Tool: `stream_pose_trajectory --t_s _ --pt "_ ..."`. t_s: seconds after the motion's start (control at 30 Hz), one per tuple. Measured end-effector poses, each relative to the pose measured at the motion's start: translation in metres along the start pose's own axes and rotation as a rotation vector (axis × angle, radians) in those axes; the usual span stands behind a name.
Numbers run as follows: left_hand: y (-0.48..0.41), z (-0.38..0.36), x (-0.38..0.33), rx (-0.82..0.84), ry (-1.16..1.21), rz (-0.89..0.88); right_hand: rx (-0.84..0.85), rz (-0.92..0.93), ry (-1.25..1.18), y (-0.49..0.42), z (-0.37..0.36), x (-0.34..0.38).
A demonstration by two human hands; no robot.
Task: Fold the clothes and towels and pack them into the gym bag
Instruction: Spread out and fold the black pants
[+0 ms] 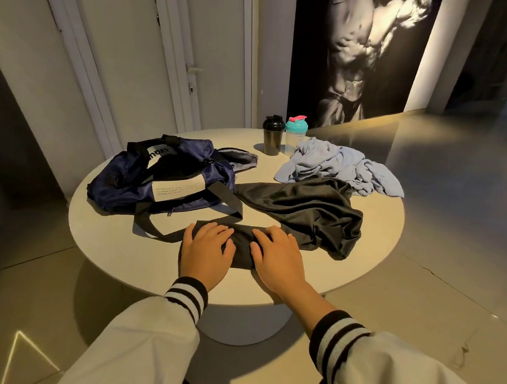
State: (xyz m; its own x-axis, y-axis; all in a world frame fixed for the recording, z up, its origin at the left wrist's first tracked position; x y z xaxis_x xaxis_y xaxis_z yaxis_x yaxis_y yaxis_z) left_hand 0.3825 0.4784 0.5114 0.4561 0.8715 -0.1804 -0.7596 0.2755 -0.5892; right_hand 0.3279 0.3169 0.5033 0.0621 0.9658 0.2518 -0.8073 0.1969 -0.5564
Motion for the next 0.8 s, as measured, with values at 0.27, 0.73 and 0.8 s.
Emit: stream_pose_trajectory --t_s 0.27,0.73,0.8 --pt "0.001 -0.008 0.029 -0.005 0.313 0.454 0.098 -0.084 0.002 0.007 0.002 0.003" --pt "-0.001 0.002 0.020 0.049 0.497 0.482 0.234 -0.021 -0.067 -0.013 0.025 0.024" --pt "-0.001 0.003 0.017 0.052 0.510 0.469 0.302 -0.008 -0.077 -0.011 0.016 0.024"
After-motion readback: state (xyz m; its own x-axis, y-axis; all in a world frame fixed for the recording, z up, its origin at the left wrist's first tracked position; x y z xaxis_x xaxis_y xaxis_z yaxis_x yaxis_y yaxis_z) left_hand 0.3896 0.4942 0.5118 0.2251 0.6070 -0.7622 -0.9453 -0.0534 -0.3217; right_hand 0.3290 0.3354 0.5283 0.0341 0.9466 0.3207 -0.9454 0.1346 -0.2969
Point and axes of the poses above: each hand's wrist, its own y-axis away from the middle knuckle, its own z-axis out of the back of the hand, x = y × z, the point moved 3 cm from there along -y, towards the middle knuckle, and after that the axes turned 9 degrees about -x, right-handed, at the moved point
